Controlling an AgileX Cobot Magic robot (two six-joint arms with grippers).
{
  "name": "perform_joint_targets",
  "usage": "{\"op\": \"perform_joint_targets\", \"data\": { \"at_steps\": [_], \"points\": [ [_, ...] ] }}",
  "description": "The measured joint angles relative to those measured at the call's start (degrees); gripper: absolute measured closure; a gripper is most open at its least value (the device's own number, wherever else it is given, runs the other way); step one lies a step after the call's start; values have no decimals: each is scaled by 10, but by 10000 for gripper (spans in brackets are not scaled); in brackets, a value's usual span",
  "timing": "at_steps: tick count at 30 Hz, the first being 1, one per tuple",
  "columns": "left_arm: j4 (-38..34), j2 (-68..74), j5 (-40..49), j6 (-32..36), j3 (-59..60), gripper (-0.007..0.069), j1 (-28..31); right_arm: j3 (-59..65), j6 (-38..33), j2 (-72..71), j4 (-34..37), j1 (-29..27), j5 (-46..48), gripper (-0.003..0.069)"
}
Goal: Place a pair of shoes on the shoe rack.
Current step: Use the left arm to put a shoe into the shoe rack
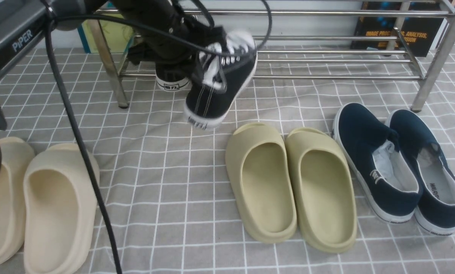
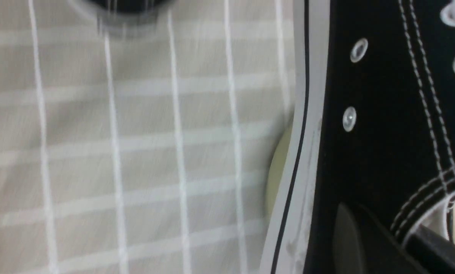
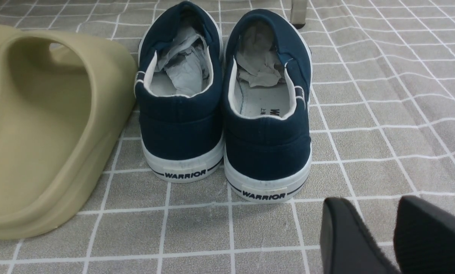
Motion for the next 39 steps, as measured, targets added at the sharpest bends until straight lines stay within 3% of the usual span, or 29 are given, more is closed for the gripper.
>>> {"op": "perform_joint_targets", "data": {
  "at_steps": [5, 15, 28, 32, 39],
  "points": [
    [0, 43, -106, -40, 0, 638, 0, 0, 0, 0, 0, 0, 0, 420],
    [8, 98, -179, -49, 0, 636, 4, 0, 0, 0, 0, 0, 0, 420],
    [-30, 104, -269, -55, 0, 622, 57, 0, 0, 0, 0, 0, 0, 420],
    [-35, 104, -288, -36, 0, 581, 57, 0, 0, 0, 0, 0, 0, 420],
    [-36, 102, -293, -33, -3, 428, 57, 0, 0, 0, 0, 0, 0, 420]
  ]
}}
